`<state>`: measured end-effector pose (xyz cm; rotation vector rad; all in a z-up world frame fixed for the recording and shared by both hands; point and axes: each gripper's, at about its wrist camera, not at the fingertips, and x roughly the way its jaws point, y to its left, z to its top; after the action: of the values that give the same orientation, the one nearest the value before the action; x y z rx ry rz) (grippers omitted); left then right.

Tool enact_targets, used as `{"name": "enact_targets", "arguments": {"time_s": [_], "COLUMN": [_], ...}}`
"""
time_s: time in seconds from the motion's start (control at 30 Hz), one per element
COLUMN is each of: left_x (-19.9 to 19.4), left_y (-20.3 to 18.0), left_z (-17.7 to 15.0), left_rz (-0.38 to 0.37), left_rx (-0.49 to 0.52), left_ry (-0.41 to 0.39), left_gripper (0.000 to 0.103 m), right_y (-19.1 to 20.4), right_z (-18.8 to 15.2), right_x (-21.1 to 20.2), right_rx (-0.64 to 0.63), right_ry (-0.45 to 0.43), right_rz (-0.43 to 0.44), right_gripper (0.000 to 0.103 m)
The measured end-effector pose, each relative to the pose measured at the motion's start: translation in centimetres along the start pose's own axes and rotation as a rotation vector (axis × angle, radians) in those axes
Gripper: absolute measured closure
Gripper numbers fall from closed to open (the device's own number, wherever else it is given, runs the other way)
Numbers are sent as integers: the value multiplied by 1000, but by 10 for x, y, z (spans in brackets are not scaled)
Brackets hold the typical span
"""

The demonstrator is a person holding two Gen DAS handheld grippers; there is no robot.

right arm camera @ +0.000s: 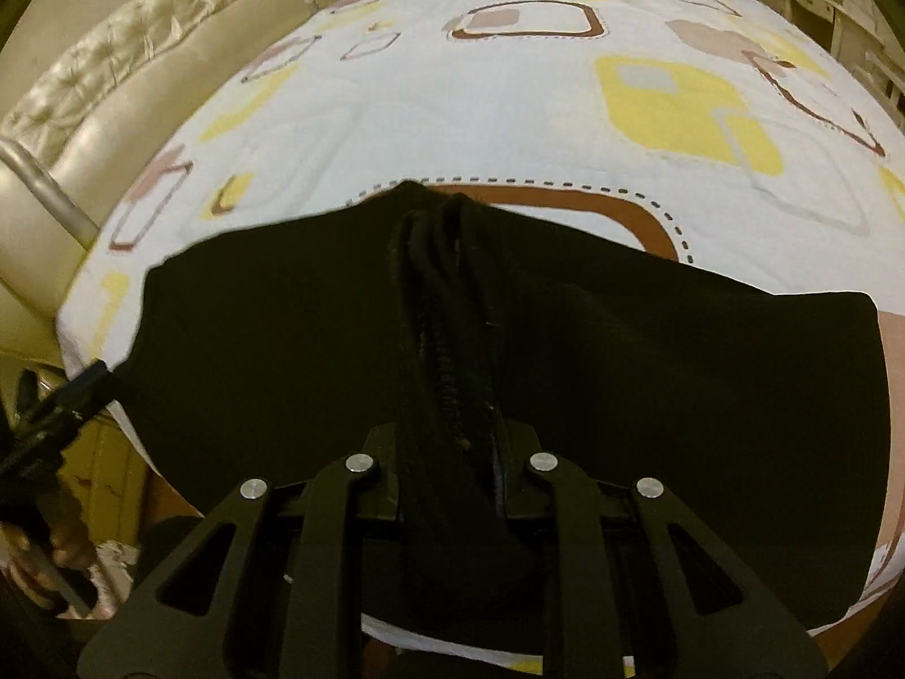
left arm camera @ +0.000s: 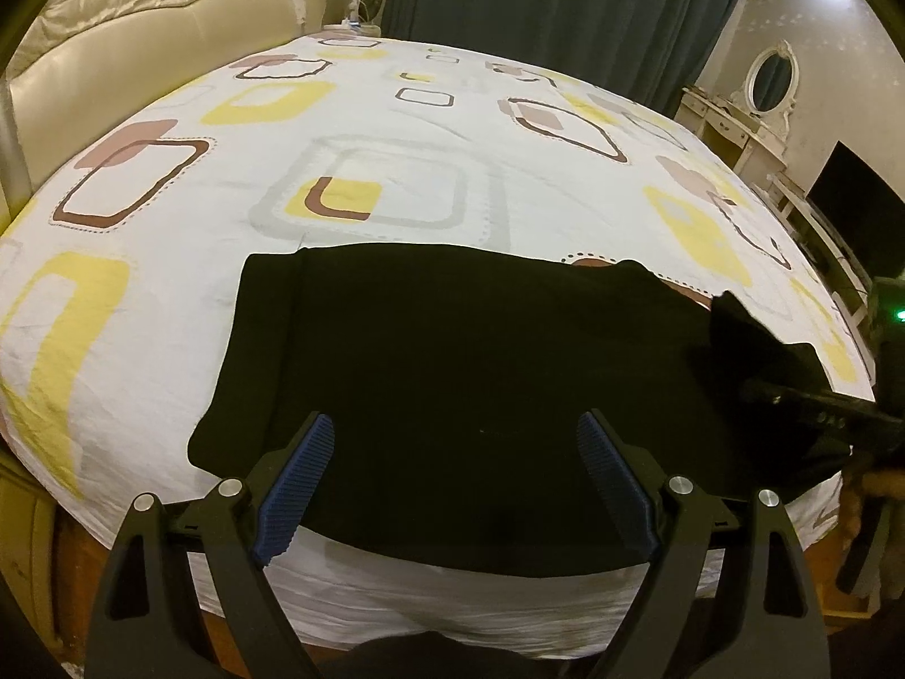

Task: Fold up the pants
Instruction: 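Lift the grasped end with the right tool and lay it over the garment, then open the right tool and release the garment end onto the fold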

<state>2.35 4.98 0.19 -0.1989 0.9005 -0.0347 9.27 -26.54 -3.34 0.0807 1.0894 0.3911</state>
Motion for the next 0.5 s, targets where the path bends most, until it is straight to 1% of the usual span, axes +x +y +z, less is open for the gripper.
{"name": "enact_targets", "arguments": {"time_s": [0.1,0.33,0.5], "left_x": [1,1,1], "left_y": [-1,-6,-6], "left_z": [0,0,-1], "left_rz": [-4,-5,-4], "left_rx": [5,18,20], "left_ry": [5,4,4], "left_gripper": [16,16,16], "right_y": [4,18,23], "right_z": [-2,-6,-9], "right_x": [5,14,18], "right_rx": [1,-47,-59], "right_ry": [8,11,14], "right_rz": [-12,-75,-81], "right_gripper": [84,82,77]}}
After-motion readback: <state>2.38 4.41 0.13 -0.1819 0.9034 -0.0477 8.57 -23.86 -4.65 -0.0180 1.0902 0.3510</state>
